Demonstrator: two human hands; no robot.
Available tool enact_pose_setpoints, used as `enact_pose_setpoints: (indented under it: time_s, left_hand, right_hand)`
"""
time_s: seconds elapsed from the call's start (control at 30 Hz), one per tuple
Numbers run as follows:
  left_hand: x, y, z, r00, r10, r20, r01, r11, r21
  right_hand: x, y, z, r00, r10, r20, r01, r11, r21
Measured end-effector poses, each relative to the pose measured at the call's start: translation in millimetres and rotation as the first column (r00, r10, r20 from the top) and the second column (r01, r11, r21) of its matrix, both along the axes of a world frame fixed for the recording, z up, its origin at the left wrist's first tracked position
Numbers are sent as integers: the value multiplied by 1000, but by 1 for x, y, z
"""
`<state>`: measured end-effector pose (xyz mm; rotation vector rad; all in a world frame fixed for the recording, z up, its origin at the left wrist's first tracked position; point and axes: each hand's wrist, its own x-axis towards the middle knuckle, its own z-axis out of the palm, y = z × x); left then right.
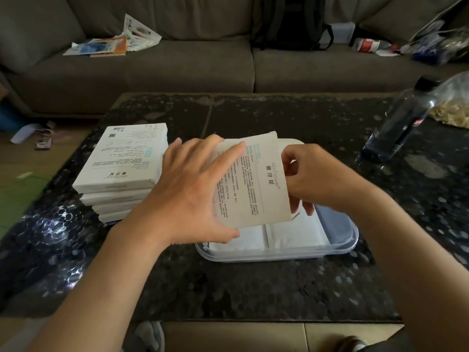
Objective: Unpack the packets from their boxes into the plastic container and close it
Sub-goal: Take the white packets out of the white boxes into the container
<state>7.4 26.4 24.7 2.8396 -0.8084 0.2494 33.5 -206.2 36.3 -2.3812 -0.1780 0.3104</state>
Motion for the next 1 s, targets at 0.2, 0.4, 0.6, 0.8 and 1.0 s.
enact_pose_setpoints:
  time_s: [0.2, 0.4, 0.6, 0.8, 1.0]
  left_hand:
    - [-2, -8, -1, 996, -27, 87, 28, 999, -14]
    - [0, -5, 2, 997, -10, 81, 14, 999, -44]
    - [2, 7, 6, 998, 36, 51, -33, 998, -61]
    - [-1, 4, 11, 999, 50, -12, -51, 992, -115]
    - [-10, 3, 25, 992, 42, -121, -66, 977, -203]
  right_hand:
    - [5, 1, -11, 988, 96, 122, -93, 995, -34]
    - [6, -6, -3, 996, 73, 58, -80, 990, 119]
    - [-1, -22, 16, 996, -28, -82, 58, 924, 379]
    - [-8, -19, 23, 982, 76, -176, 46, 796, 604]
    - [-16, -13, 38, 995, 61, -84, 19, 689, 724]
